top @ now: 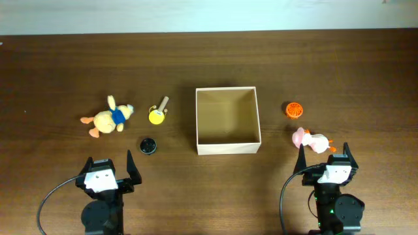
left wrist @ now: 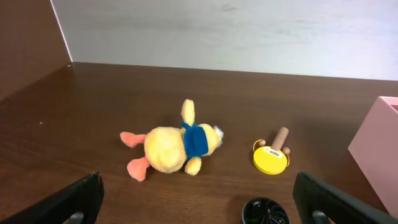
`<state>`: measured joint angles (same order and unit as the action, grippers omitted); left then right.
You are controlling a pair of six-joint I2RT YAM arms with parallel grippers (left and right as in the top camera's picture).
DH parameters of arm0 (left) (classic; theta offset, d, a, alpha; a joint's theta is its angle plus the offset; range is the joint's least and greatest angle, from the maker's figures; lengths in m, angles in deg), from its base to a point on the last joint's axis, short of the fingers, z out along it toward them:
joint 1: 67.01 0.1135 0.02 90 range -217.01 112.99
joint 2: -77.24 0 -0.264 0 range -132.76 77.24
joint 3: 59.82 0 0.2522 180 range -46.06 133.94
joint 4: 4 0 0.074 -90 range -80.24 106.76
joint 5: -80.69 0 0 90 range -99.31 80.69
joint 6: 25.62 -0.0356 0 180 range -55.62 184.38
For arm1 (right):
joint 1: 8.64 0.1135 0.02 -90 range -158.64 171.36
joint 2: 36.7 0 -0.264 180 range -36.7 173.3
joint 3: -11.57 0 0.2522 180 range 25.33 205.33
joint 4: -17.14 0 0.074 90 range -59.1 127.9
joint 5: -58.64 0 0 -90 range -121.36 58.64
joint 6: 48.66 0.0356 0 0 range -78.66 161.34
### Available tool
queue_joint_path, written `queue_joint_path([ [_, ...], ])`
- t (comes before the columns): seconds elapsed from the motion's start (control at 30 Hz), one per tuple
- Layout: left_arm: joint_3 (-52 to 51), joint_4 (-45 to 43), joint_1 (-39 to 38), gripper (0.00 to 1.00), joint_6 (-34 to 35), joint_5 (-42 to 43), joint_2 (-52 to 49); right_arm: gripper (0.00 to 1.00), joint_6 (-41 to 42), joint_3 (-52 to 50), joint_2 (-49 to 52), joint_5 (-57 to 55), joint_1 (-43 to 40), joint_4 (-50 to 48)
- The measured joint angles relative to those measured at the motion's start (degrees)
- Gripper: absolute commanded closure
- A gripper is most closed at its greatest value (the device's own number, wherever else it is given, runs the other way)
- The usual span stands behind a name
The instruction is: Pack container
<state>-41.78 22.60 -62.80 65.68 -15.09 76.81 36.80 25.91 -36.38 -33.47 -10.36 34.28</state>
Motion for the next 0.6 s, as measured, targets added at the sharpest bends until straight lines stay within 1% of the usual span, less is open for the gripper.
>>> queue_joint_path([
  [0.03, -0.15, -1.33, 0.00, 0.01, 0.42, 0.00, 0.00, 0.01, 0.76, 0.39, -0.02, -0.13, 0.15, 3.19],
  [0.07, -1.44, -5.86, 0.00, 0.01, 1.77, 0.02, -0.22, 0.01, 3.34, 5.62, 0.42, -0.63, 1.14, 18.47],
  [0.1, -1.95, -7.37, 0.00, 0.01, 2.86, -0.02, 0.04, 0.01, 5.07, 9.94, 0.20, -0.81, 2.19, 31.34],
  [0.13, -2.47, -8.13, 0.00, 0.01, 4.24, -0.04, -0.15, 0.01, 7.21, 9.90, -0.07, -1.53, 3.02, 38.82],
  [0.17, -2.84, -8.20, 0.00, 0.01, 5.05, 0.02, -0.15, 0.01, 8.07, 9.20, 0.07, -1.77, 3.13, 40.28],
  [0.33, -3.23, -8.33, 0.00, 0.01, 6.62, 0.00, -0.26, 0.01, 10.82, 9.38, 0.26, -2.69, 3.26, 40.28],
  [0.6, -3.26, -8.35, 0.00, 0.01, 7.17, 0.00, -0.26, 0.01, 11.87, 9.38, 0.26, -3.02, 3.26, 40.28],
])
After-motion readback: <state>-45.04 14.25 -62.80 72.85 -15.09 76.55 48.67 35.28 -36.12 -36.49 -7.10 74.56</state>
